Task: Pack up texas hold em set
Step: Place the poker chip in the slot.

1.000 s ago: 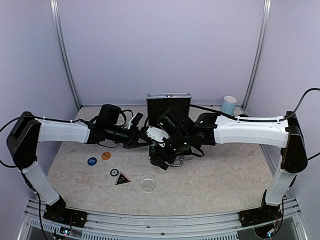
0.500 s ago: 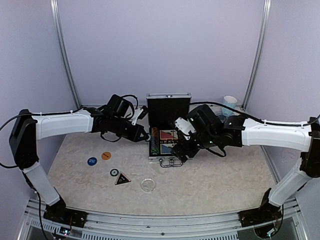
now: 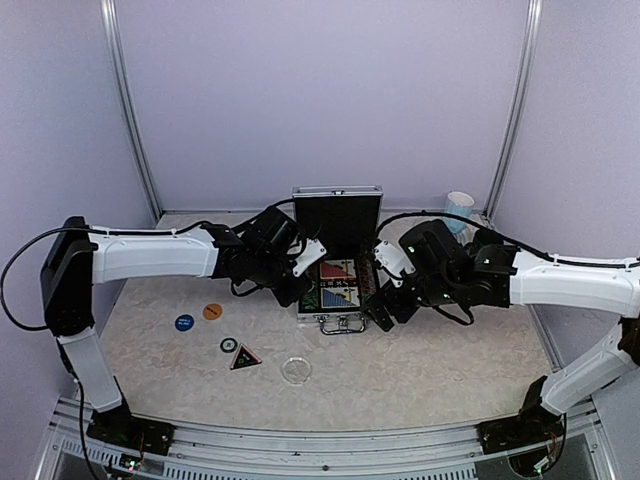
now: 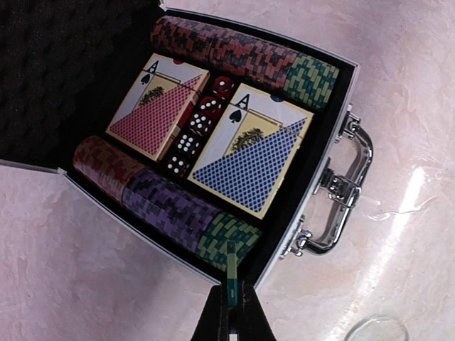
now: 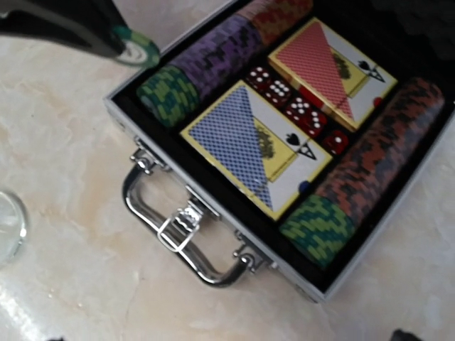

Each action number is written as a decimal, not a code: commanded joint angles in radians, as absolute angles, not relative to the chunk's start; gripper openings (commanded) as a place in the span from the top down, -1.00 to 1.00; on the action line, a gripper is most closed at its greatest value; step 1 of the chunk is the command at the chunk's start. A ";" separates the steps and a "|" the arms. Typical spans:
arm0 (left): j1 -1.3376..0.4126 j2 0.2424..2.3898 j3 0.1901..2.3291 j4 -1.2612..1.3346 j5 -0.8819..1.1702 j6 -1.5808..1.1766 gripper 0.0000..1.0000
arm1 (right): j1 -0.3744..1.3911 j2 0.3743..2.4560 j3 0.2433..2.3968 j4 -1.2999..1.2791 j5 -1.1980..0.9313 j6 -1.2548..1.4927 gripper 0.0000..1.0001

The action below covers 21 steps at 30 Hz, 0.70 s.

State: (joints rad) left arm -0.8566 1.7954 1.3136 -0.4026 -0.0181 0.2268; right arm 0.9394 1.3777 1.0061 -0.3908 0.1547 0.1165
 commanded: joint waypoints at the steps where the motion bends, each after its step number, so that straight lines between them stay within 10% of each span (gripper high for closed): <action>1: -0.877 1.845 1.369 -0.417 -0.134 0.362 1.00 | 0.923 1.333 0.981 -0.363 0.174 0.146 -0.98; 21: -0.927 1.876 1.331 -0.412 -0.162 0.508 1.00 | 0.917 1.311 0.969 -0.375 0.172 0.147 -0.98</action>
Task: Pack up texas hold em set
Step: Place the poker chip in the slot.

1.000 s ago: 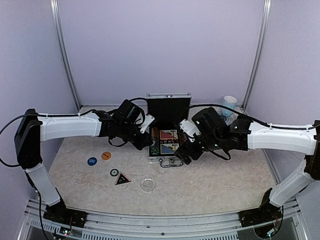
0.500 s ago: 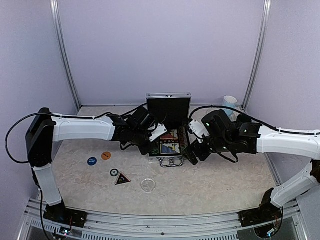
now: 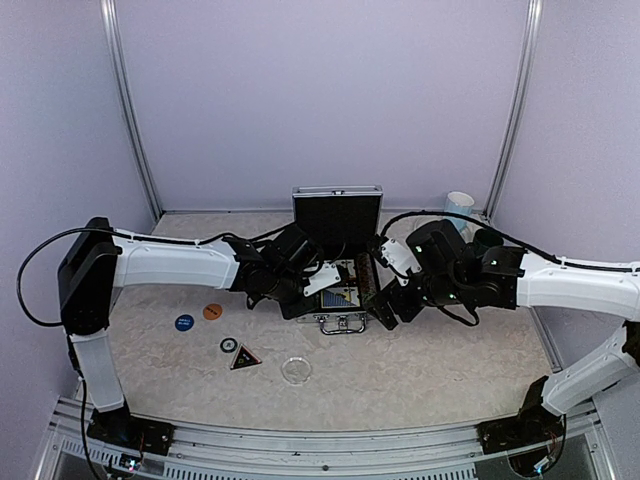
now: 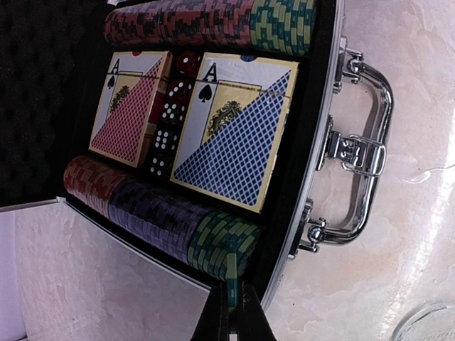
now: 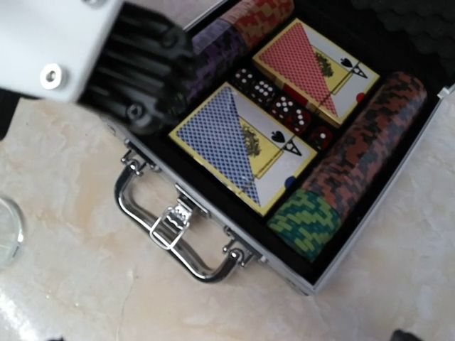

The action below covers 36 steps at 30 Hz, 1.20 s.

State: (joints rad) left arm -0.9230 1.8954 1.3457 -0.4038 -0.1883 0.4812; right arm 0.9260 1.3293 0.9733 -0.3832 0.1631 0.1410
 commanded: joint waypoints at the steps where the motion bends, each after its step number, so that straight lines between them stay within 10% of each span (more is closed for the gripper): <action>1: -0.927 1.876 1.331 -0.418 -0.156 0.508 1.00 | 0.917 1.312 0.969 -0.374 0.171 0.147 -0.98; 36: -0.945 1.917 1.331 -0.412 -0.223 0.523 1.00 | 0.916 1.314 0.969 -0.381 0.157 0.140 -0.98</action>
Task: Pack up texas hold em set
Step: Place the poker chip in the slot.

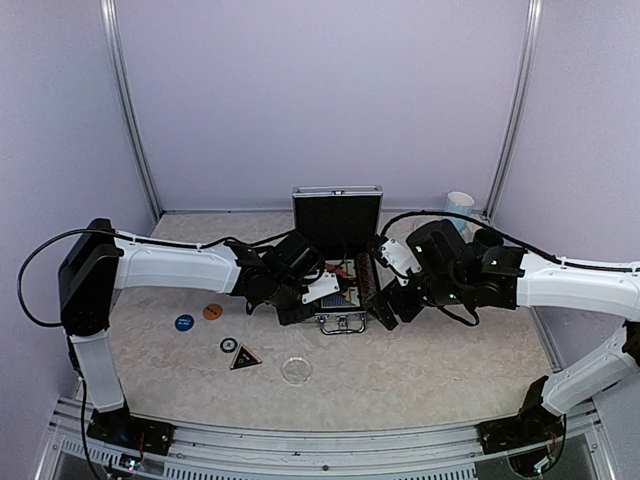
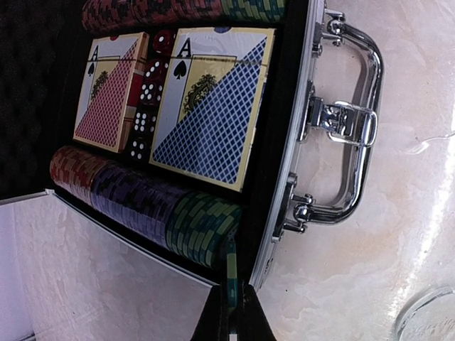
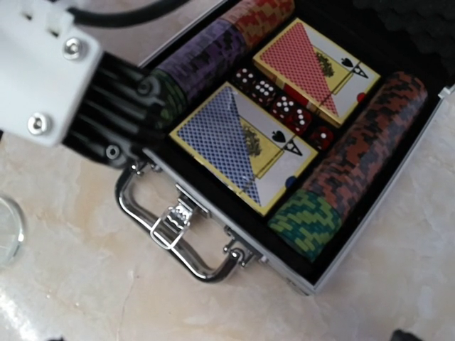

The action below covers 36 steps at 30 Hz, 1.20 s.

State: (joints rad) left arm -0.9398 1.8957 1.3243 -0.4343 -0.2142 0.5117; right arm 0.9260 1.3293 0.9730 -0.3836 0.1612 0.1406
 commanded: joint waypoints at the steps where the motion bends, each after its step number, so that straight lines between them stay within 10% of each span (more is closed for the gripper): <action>1: -0.945 1.918 1.331 -0.410 -0.224 0.521 1.00 | 0.916 1.315 0.969 -0.381 0.156 0.139 -0.98; 36: -0.918 1.921 1.361 -0.376 -0.338 0.468 0.24 | 0.916 1.330 0.971 -0.381 0.158 0.137 -0.98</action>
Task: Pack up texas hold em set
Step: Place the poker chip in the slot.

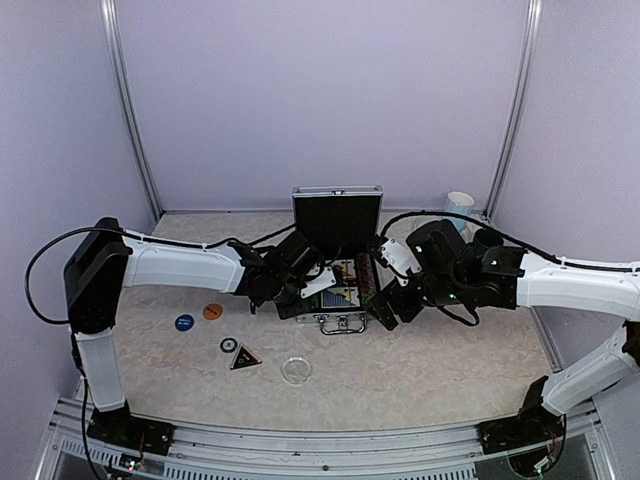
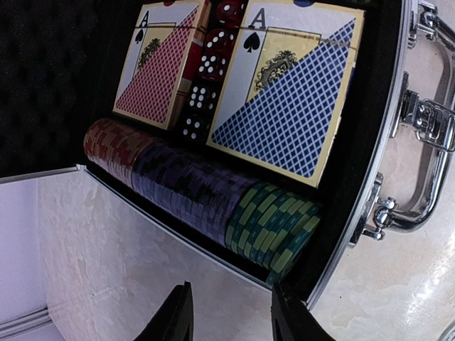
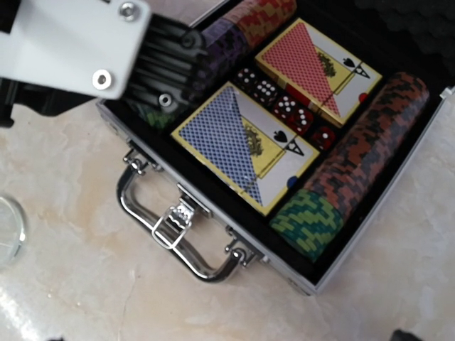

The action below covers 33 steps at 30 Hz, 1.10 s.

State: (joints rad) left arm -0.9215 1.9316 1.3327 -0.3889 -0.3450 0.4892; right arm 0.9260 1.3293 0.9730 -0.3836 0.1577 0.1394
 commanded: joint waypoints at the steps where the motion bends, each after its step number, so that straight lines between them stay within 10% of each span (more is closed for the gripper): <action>1: -0.916 1.914 1.361 -0.378 -0.341 0.468 0.24 | 0.916 1.331 0.971 -0.381 0.159 0.137 -0.98; 33: -0.914 2.014 1.419 -0.420 -0.340 0.364 0.27 | 0.911 1.351 0.985 -0.401 0.175 0.149 -0.98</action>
State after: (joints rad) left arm -0.9115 1.9949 1.3983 -0.4007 -0.3443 0.3843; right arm 0.9195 1.3434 0.9733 -0.3958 0.1627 0.1406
